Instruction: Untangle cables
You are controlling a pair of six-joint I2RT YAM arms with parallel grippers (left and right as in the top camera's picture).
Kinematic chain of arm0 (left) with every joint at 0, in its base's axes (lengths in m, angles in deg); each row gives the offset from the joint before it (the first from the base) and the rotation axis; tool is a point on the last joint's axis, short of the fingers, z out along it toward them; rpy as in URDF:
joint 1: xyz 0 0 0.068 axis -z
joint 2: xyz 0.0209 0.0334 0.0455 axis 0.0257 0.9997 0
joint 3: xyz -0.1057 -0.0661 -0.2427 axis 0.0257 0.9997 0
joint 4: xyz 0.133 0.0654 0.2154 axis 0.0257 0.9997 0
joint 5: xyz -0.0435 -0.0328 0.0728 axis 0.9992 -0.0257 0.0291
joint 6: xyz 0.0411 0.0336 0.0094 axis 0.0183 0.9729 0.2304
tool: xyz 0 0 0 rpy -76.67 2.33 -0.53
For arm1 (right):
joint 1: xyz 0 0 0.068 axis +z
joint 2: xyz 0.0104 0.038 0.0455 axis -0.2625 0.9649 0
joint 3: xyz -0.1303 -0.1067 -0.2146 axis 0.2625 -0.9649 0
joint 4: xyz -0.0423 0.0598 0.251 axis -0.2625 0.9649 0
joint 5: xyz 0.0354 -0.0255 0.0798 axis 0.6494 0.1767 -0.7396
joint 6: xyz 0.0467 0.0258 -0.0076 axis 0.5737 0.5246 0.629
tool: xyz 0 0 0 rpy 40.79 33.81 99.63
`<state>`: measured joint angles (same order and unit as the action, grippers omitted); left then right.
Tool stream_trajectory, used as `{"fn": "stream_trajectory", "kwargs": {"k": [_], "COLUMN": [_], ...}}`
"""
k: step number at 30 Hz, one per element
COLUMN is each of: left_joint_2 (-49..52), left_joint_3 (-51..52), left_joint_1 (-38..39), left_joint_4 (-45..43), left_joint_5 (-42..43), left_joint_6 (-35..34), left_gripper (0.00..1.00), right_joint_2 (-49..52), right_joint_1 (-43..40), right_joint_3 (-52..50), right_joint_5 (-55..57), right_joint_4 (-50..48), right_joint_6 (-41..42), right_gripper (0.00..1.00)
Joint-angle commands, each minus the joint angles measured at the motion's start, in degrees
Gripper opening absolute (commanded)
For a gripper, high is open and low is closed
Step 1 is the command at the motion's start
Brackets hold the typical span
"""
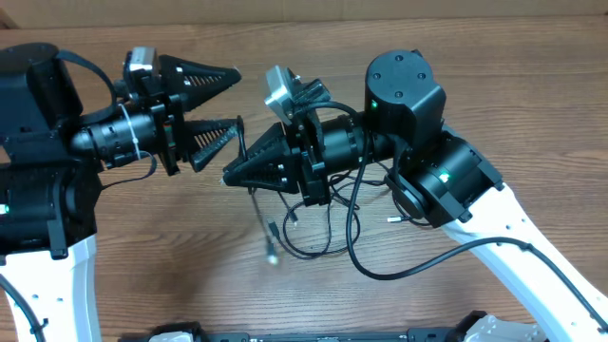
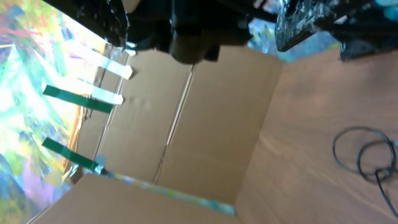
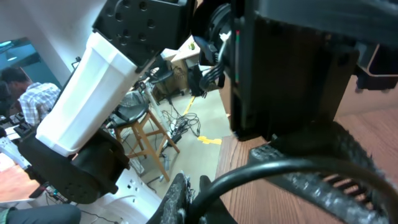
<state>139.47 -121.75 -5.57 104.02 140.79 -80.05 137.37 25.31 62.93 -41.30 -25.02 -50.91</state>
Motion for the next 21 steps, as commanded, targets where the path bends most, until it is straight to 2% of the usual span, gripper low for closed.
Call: {"fn": "stream_trajectory", "kwargs": {"k": [1, 9, 16, 21], "left_joint_2": [0.1, 0.1, 0.3, 1.2], "left_joint_3": [-0.5, -0.5, -0.5, -0.5], "left_joint_1": [2.2, 5.0, 4.9, 4.9], "left_joint_4": [-0.2, -0.3, -0.3, -0.4], "left_joint_5": [2.2, 2.1, 0.1, 0.0], "left_joint_6": [-3.0, -4.0, -4.0, -4.5], "left_gripper": [0.77, 0.75, 0.58, 0.33], "right_joint_2": [0.9, 1.9, 1.9, 1.9], "right_joint_1": [0.0, -0.1, 0.0, 0.0], "right_joint_3": [0.6, 0.6, 0.6, 0.6], "right_joint_5": [-0.1, 2.7, 1.7, 1.6], "right_joint_4": [-0.4, -0.4, -1.1, -1.0], "right_joint_6": [-1.4, -1.4, -1.1, -0.9], "right_gripper": [0.04, 0.04, 0.04, 0.04]}}
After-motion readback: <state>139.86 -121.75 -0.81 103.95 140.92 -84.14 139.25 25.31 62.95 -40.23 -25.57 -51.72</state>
